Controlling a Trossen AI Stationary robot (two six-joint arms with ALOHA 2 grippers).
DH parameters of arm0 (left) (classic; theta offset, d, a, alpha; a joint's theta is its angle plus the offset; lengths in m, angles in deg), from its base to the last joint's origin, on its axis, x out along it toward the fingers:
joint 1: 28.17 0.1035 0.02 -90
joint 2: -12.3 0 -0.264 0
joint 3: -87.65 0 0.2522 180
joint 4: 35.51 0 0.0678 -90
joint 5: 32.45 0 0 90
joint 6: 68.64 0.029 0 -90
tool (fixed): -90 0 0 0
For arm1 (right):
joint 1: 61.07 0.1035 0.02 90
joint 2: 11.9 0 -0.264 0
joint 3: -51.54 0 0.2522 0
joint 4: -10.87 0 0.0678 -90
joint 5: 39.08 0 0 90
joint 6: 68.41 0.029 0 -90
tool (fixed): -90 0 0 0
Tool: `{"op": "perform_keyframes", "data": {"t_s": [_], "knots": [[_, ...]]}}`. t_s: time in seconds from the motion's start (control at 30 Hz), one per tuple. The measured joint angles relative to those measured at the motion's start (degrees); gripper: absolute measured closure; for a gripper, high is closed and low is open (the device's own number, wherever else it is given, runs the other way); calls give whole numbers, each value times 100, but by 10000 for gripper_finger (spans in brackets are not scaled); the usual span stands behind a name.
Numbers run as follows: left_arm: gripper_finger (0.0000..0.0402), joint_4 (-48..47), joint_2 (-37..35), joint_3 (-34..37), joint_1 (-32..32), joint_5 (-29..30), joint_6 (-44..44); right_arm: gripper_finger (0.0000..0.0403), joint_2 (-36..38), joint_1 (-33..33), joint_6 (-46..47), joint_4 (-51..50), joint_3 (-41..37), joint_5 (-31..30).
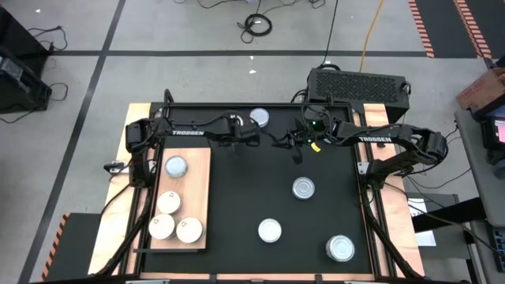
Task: Stack canned seafood by type on shelf
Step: Put the blue tuna can aligned with the other blue tuna can on the shelf
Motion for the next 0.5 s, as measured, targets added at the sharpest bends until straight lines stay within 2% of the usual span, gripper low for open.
{"op": "perform_keyframes", "data": {"t_s": [0.5], "knots": [[396, -311, -13, -429, -779, 147, -14, 403, 0, -6, -82, -235, 2, -59]]}}
